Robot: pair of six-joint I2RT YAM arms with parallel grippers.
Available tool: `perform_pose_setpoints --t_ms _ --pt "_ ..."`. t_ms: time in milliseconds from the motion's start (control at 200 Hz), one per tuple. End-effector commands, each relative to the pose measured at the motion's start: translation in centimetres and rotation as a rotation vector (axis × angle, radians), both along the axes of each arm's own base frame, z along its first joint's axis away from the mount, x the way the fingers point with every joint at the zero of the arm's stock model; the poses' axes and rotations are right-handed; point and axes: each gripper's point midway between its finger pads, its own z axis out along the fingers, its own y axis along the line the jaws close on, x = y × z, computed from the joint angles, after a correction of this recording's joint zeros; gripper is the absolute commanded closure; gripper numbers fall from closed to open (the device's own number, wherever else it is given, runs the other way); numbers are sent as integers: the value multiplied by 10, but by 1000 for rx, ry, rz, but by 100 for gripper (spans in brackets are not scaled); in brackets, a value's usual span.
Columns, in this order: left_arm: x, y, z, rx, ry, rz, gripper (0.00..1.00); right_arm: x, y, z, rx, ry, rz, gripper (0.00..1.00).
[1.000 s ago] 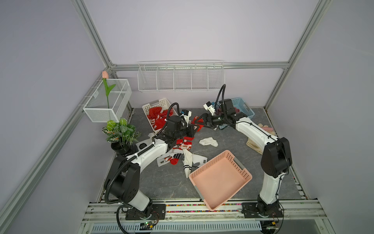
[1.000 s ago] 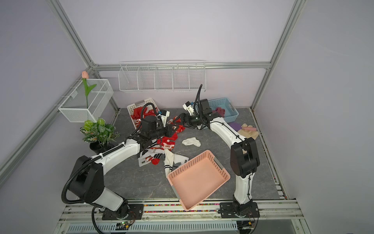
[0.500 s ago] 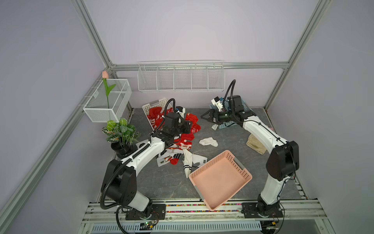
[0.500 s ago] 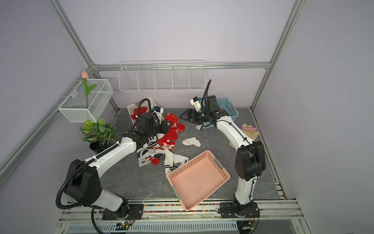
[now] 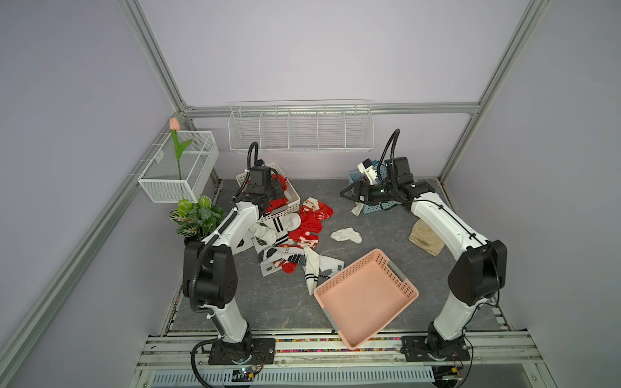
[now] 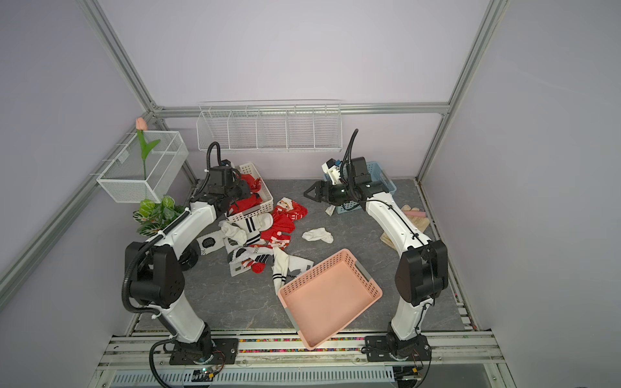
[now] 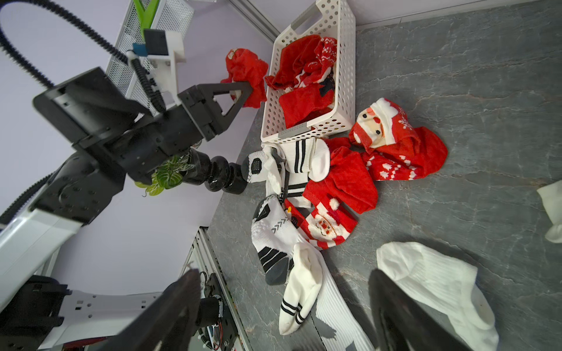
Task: Sort the socks into the basket by color
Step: Place the sock in the bin.
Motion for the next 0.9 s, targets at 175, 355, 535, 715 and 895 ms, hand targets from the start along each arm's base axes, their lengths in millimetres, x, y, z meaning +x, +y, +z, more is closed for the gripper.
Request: perform_pose_setpoints --t_ms 175,355,535,715,895 --pt "50 35 -52 79 99 100 100 1 -6 -14 -40 1 4 12" --pt "72 31 -77 63 135 87 100 1 -7 -21 -57 11 3 12" --pt "77 27 -96 47 188 78 83 2 -8 -26 -69 17 1 12" --pt "70 26 -100 31 208 71 49 1 -7 -28 -70 22 3 11" --pt "60 24 -85 10 177 59 37 1 -7 -27 -70 21 5 12"
